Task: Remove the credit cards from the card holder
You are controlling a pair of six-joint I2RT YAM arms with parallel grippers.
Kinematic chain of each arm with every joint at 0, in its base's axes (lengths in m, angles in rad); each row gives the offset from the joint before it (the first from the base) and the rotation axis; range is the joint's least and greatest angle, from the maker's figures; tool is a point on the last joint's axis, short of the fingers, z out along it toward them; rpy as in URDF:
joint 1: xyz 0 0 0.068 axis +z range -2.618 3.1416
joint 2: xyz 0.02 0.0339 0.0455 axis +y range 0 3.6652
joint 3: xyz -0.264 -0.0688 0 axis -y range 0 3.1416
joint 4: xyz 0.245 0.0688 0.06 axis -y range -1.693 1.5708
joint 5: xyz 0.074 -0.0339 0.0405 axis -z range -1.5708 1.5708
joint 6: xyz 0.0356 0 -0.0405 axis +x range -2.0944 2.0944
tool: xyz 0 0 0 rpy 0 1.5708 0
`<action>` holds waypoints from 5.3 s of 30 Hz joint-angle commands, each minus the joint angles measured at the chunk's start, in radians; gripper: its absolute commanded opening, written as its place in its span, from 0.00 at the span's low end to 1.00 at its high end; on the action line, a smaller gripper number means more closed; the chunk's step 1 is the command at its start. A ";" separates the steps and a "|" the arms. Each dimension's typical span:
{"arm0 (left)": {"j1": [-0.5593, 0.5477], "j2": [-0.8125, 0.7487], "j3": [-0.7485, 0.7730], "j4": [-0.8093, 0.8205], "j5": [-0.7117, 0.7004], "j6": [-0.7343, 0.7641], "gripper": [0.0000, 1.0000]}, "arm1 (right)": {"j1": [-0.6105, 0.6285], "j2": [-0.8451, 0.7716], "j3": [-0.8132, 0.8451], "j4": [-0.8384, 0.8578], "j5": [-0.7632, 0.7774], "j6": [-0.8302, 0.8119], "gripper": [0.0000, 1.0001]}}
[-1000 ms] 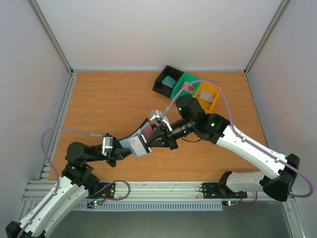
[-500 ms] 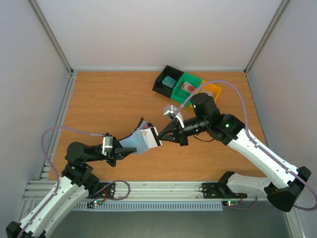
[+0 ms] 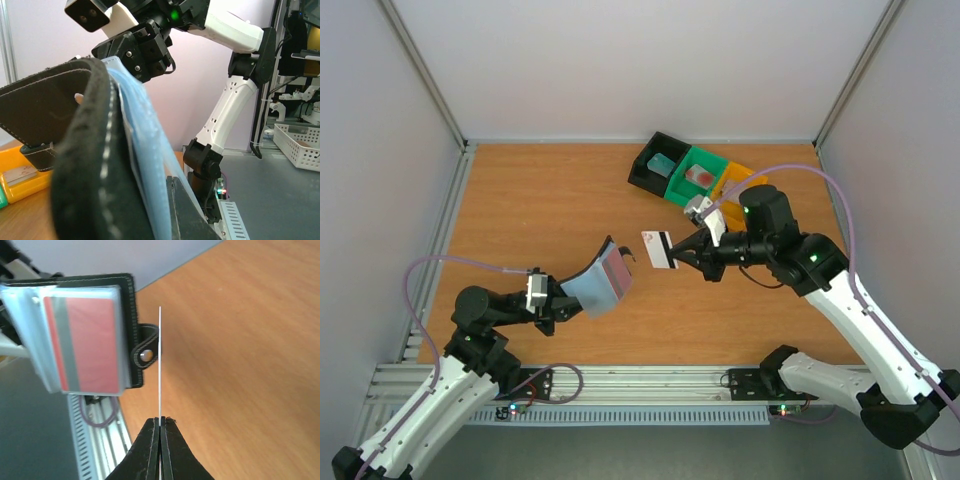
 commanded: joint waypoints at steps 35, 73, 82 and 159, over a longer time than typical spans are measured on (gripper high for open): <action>-0.035 1.134 0.174 0.200 -0.182 -0.452 0.00 | -0.147 0.176 0.015 -0.016 0.035 0.050 0.01; 0.206 0.559 0.210 0.260 0.161 0.056 0.55 | -0.147 0.116 -0.007 0.374 -0.297 0.149 0.01; 0.017 0.602 0.356 0.496 -0.023 -0.142 0.79 | -0.115 0.060 -0.220 1.107 -0.358 0.452 0.01; -0.081 0.465 0.555 -0.380 -0.203 0.428 0.91 | -0.015 0.089 -0.032 0.542 -0.333 -0.248 0.01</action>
